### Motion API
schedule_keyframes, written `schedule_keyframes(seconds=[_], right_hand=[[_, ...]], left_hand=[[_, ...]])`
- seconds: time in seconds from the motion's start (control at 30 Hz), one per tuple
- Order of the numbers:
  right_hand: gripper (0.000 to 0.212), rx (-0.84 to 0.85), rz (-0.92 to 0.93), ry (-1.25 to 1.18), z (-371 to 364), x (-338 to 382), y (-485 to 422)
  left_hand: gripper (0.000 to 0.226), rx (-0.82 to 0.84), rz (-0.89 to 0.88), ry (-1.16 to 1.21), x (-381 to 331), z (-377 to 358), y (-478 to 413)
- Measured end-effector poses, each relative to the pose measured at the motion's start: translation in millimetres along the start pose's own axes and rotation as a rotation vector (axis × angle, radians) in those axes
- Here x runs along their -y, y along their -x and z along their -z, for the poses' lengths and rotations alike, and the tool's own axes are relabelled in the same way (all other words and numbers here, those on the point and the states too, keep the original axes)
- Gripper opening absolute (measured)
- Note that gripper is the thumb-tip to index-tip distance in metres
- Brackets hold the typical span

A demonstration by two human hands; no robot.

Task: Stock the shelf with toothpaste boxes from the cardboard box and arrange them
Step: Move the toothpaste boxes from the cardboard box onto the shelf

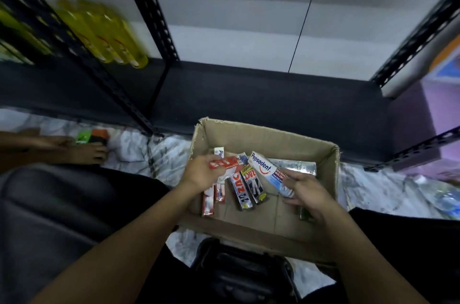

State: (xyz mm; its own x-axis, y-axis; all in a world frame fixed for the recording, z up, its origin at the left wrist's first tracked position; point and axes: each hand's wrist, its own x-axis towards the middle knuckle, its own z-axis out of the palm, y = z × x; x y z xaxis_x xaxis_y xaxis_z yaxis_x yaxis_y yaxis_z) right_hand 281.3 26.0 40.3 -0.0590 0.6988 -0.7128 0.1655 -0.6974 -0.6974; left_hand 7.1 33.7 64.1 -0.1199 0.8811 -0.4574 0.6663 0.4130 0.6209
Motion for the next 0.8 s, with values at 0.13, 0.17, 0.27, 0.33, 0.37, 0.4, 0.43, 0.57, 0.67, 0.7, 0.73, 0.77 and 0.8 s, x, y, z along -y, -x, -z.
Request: schedule_keyframes(seconds=[0.13,0.17,0.27,0.33,0.37,0.4,0.43,0.57,0.67,0.7,0.73,0.77,0.8], right_hand=[[0.033,-0.002,0.171,0.134,6.3,39.0,33.1],[0.033,0.002,0.22,0.174,8.9,50.3,42.6],[0.033,0.0,0.364,0.286,14.3,86.9,73.5],[0.033,0.006,0.427,0.344,15.2,111.8,92.0],[0.032,0.008,0.454,0.376,15.6,124.5,100.6],[0.03,0.01,0.485,0.408,15.6,136.9,109.2],[0.029,0.011,0.518,0.432,15.5,149.5,118.8],[0.026,0.032,0.688,0.492,8.3,201.2,171.8],[0.027,0.024,0.798,0.53,2.4,237.7,217.1],[0.028,0.021,0.839,0.556,0.6,249.2,231.6],[0.029,0.017,0.882,0.58,-1.7,260.2,246.5],[0.029,0.013,0.924,0.588,-4.1,271.0,261.2],[0.029,0.012,0.963,0.574,-6.0,281.4,274.3]], left_hand=[[0.029,-0.046,-0.084,0.047,-20.9,36.9,13.1],[0.027,-0.058,-0.125,0.041,-27.4,47.3,18.5],[0.022,-0.08,-0.237,-0.011,-49.3,81.7,36.7],[0.02,-0.085,-0.303,-0.058,-66.6,107.5,51.6],[0.019,-0.087,-0.339,-0.074,-75.8,120.8,60.3],[0.02,-0.095,-0.373,-0.091,-84.5,134.2,69.1],[0.02,-0.106,-0.406,-0.109,-93.4,147.9,79.2],[0.022,-0.161,-0.54,-0.176,-124.9,203.1,123.4],[0.022,-0.215,-0.607,-0.213,-145.4,244.4,159.3],[0.021,-0.25,-0.626,-0.221,-151.5,257.7,171.4],[0.021,-0.287,-0.644,-0.228,-156.9,270.9,183.1],[0.021,-0.324,-0.664,-0.233,-162.1,283.7,194.8],[0.021,-0.355,-0.683,-0.234,-167.1,295.9,206.6]])
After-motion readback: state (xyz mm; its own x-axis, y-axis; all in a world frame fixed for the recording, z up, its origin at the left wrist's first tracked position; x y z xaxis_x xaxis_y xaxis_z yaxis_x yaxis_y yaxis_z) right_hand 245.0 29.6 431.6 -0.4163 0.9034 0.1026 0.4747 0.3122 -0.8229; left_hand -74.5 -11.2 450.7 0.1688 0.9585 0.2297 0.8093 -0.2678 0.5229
